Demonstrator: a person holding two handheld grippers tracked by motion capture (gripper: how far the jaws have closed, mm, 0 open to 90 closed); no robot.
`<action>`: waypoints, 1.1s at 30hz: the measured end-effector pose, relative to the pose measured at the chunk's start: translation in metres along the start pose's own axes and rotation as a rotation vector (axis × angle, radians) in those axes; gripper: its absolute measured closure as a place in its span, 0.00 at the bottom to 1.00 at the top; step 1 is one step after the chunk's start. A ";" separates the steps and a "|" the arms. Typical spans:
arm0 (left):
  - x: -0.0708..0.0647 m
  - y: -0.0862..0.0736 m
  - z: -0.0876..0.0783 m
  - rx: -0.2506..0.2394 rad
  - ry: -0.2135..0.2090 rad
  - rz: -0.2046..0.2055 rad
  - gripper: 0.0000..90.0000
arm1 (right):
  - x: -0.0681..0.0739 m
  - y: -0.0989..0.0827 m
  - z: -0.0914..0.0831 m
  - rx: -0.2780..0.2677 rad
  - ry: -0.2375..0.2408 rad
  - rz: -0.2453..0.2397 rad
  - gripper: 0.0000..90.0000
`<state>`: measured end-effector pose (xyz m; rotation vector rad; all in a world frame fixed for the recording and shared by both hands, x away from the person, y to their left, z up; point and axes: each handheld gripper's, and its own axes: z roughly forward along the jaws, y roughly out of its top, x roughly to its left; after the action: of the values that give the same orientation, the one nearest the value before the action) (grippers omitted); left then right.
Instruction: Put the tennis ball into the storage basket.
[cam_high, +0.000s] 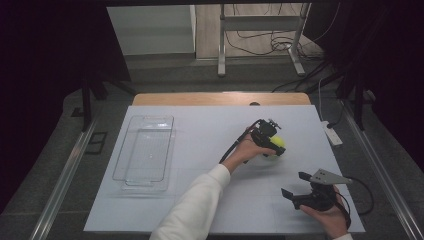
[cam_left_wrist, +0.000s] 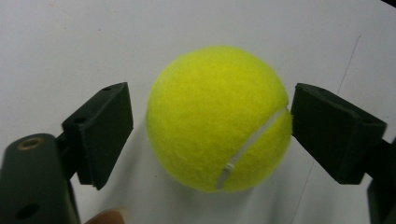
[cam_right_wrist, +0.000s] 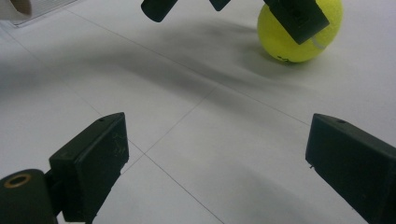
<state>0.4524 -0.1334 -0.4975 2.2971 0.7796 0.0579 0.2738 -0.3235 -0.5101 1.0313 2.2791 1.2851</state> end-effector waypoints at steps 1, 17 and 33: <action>0.000 0.000 0.000 0.002 0.002 0.003 0.21 | 0.000 0.000 0.000 -0.001 0.000 0.000 0.07; -0.005 0.002 -0.008 -0.008 0.019 0.038 0.31 | -0.001 0.000 -0.001 -0.005 -0.001 0.003 0.07; -0.007 -0.003 -0.030 -0.054 0.009 0.060 0.31 | 0.000 0.000 0.000 -0.001 -0.003 0.004 0.07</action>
<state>0.4378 -0.1174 -0.4759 2.2699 0.7058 0.1157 0.2738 -0.3238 -0.5100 1.0379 2.2746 1.2850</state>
